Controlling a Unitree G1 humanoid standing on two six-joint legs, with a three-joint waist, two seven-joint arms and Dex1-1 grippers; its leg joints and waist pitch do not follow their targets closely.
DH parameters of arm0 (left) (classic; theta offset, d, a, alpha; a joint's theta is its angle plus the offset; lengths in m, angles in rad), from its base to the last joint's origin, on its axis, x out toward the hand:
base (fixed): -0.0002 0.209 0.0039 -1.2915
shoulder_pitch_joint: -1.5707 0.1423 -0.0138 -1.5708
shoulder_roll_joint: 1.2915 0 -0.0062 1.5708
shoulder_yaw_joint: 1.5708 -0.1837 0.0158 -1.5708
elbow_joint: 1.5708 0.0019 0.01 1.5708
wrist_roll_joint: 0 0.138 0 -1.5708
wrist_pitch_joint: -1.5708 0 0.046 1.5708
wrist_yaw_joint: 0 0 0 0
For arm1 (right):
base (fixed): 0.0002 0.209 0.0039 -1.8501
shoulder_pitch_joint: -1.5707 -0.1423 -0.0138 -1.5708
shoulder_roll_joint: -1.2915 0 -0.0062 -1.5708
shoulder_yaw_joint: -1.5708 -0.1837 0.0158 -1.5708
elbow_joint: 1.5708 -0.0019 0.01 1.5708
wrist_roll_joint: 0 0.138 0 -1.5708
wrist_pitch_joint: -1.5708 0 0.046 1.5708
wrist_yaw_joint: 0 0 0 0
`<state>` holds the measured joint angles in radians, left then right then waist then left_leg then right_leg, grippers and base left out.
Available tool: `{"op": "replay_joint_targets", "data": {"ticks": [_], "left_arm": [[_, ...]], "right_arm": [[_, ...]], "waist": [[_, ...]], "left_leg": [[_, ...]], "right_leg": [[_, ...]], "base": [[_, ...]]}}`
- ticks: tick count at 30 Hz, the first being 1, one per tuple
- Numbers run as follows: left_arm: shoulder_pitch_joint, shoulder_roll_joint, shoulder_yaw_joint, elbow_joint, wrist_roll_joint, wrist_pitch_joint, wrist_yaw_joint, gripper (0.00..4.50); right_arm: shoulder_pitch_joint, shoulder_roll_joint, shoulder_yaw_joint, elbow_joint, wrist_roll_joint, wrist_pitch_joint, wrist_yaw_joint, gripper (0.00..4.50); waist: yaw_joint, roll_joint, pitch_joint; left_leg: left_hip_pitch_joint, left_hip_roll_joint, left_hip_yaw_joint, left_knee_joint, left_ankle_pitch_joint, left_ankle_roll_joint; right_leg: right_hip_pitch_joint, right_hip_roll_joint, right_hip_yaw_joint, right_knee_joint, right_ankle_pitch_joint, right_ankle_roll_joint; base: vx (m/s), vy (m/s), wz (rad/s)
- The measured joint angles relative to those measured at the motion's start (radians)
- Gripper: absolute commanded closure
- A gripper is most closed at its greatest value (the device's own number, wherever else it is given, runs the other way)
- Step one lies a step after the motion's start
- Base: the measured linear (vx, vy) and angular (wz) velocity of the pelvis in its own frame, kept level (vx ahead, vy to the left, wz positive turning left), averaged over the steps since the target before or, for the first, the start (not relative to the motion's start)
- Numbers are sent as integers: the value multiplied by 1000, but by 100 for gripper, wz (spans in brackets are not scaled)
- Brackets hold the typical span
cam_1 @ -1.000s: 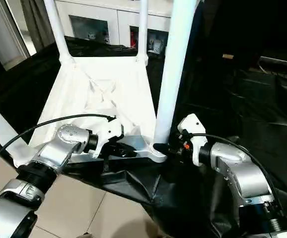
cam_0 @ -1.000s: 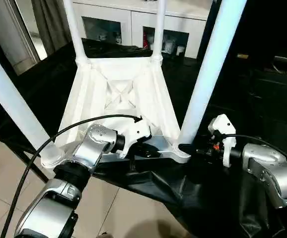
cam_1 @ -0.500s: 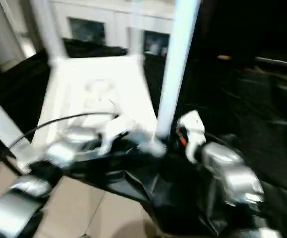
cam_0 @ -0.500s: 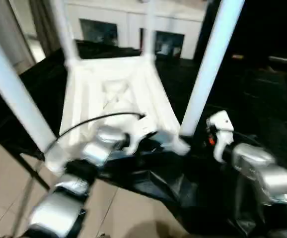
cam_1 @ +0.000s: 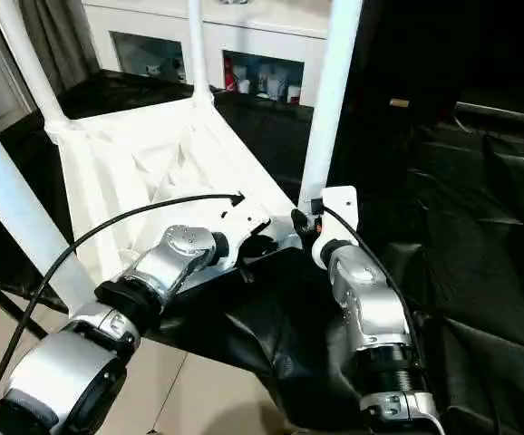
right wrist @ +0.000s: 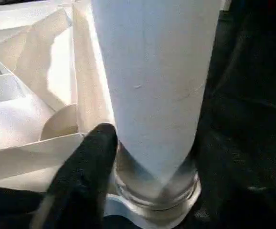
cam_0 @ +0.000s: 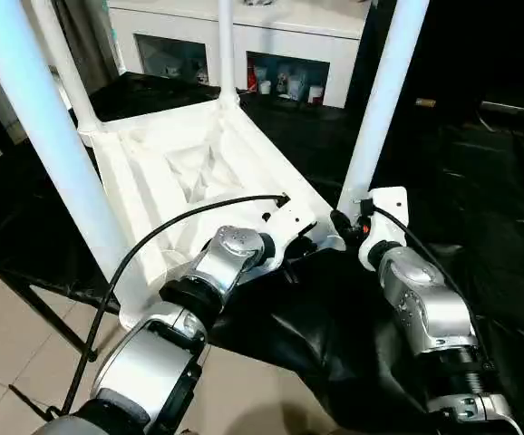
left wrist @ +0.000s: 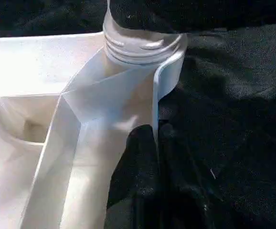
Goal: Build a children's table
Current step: Rotate leg to tighten
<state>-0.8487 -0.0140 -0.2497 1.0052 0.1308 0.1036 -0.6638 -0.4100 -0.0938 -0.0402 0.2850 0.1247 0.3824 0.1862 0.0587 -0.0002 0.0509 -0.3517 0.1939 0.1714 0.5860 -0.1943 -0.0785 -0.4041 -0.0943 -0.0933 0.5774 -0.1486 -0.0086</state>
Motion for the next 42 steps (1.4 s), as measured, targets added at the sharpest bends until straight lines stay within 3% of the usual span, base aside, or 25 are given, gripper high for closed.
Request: {"op": "replay_joint_targets", "data": {"ticks": [4,10,19,26,36,42], "left_arm": [[-3,14,0,13,-1,-25,-35,450],[17,82,-2,-12,-19,-61,-191,450],[103,185,-41,-160,-52,-91,-485,450],[136,227,-41,-213,-64,-89,-557,450],[151,240,-41,-246,-69,-73,-573,450],[152,240,-41,-249,-71,-65,-573,450]], "right_arm": [[15,-63,15,-24,16,13,94,139],[66,-243,85,-110,36,29,356,139],[105,-377,107,-215,118,48,601,139],[143,-401,138,-242,130,71,676,156],[143,-420,153,-244,130,72,707,246],[144,-420,153,-246,131,72,707,252]], "waist": [[0,0,0],[8,1,1],[35,3,2],[31,3,2],[30,3,2],[30,3,2]], "left_leg": [[0,0,0,0,0,0],[0,0,0,-1,0,0],[1,1,1,0,0,0],[1,1,1,0,0,0],[0,1,1,0,0,0],[0,1,1,0,0,0]], "right_leg": [[0,0,0,0,0,0],[0,0,-1,0,0,0],[-2,-1,-1,0,3,-5],[-2,-1,-1,0,3,-5],[-2,-1,-1,0,0,-1],[-2,-1,-1,0,0,0]], "base": [[0,0,0],[0,0,0],[0,0,0],[0,0,0],[0,0,0],[0,0,0]]}}
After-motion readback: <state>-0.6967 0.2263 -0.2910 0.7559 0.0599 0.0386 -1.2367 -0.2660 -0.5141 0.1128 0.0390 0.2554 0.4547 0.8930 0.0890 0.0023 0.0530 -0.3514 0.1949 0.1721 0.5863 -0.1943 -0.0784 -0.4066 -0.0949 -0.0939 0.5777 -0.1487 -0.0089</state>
